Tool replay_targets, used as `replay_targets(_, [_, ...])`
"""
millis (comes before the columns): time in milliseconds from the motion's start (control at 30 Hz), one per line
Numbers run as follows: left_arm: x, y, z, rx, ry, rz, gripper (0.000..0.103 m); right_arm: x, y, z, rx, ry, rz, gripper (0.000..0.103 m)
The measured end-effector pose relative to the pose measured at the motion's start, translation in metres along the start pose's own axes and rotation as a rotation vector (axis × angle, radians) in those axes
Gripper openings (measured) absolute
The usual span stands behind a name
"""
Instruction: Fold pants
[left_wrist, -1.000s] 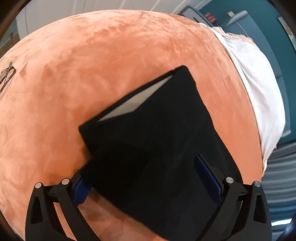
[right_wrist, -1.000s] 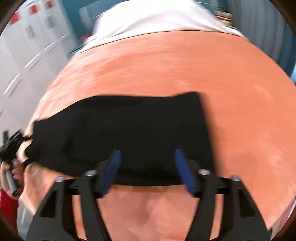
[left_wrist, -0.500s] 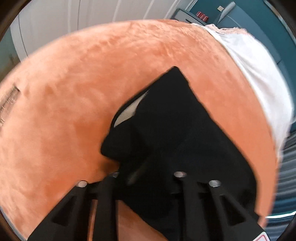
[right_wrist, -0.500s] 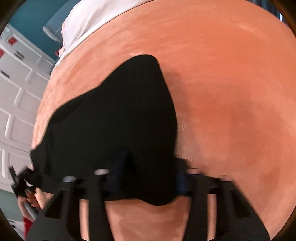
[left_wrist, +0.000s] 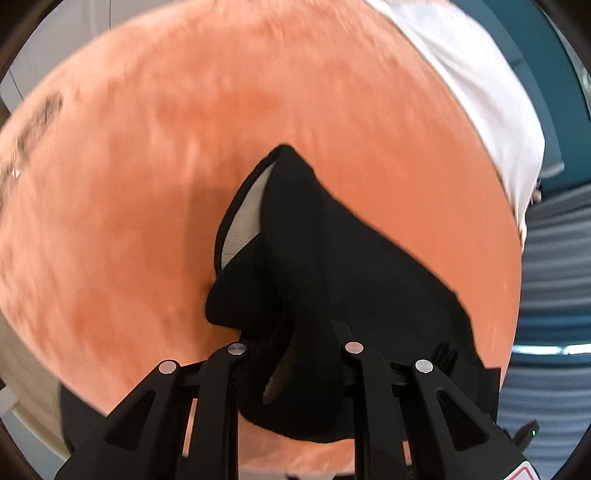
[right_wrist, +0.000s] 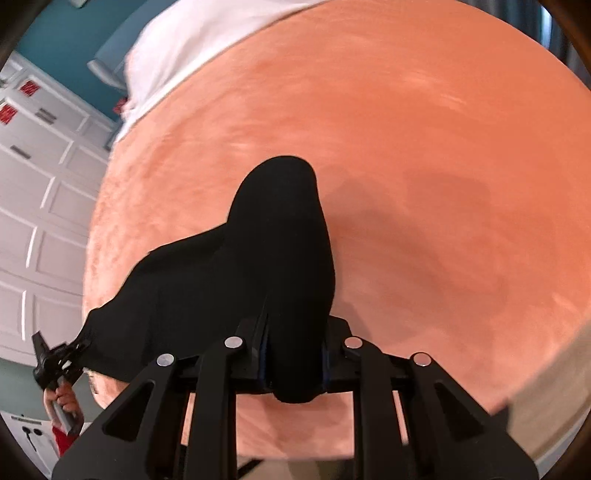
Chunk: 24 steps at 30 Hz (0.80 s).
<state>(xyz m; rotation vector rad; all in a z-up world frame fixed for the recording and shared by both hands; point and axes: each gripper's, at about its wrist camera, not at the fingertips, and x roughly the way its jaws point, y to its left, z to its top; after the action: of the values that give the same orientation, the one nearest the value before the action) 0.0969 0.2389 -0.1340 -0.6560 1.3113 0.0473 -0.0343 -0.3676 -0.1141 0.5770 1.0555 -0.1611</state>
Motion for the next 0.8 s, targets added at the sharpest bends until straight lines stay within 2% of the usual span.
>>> replay_targets(100, [0.022, -0.004, -0.026, 0.056, -0.016, 0.117, 0.019, 0.027, -0.028, -0.012, -0.032, 0.045, -0.039, 0.022])
replay_targets(133, [0.025, -0.003, -0.031, 0.056, -0.042, 0.129, 0.020, 0.042, -0.037, -0.021, -0.060, 0.054, -0.056, 0.029])
replay_targets(167, [0.024, -0.003, -0.033, 0.048, -0.060, 0.130, 0.022, 0.046, -0.042, -0.026, -0.059, 0.040, -0.097, 0.041])
replay_targets(200, [0.022, -0.003, -0.033, 0.037, -0.069, 0.128, 0.025, 0.044, -0.043, -0.028, -0.049, 0.024, -0.115, 0.044])
replay_targets(267, [0.016, -0.002, -0.035, 0.026, -0.078, 0.133, 0.029, 0.013, -0.026, -0.031, -0.062, -0.132, -0.231, 0.044])
replay_targets(300, [0.015, -0.003, -0.036, 0.034, -0.082, 0.150, 0.030, 0.000, -0.007, -0.032, -0.120, -0.199, -0.274, 0.044])
replay_targets(367, [0.012, -0.008, -0.041, 0.058, -0.098, 0.181, 0.031, -0.009, 0.027, -0.036, -0.226, -0.236, -0.241, 0.044])
replay_targets(433, [0.005, -0.020, -0.045, 0.098, -0.140, 0.252, 0.033, 0.003, 0.093, -0.048, -0.382, -0.183, -0.093, 0.046])
replay_targets(467, [0.001, -0.025, -0.049, 0.119, -0.161, 0.284, 0.036, 0.007, 0.105, -0.052, -0.410, -0.166, -0.070, 0.053])
replay_targets(500, [-0.007, -0.033, -0.055, 0.146, -0.194, 0.327, 0.039, 0.028, 0.142, -0.065, -0.494, -0.121, -0.023, 0.056])
replay_targets(533, [-0.012, -0.036, -0.061, 0.162, -0.216, 0.362, 0.044, 0.043, 0.162, -0.074, -0.540, -0.112, -0.031, 0.058])
replay_targets(600, [-0.030, -0.049, -0.069, 0.227, -0.308, 0.491, 0.072, 0.067, 0.182, -0.083, -0.595, -0.090, -0.064, 0.058])
replay_targets(667, [-0.044, -0.059, -0.074, 0.291, -0.371, 0.556, 0.074, 0.102, 0.205, -0.089, -0.600, -0.057, -0.134, 0.058])
replay_targets(733, [-0.053, -0.066, -0.070, 0.344, -0.379, 0.566, 0.074, 0.124, 0.210, -0.086, -0.570, -0.014, -0.161, 0.058])
replay_targets(800, [-0.055, -0.071, -0.067, 0.366, -0.371, 0.552, 0.074, 0.145, 0.217, -0.087, -0.558, -0.013, -0.231, 0.065])
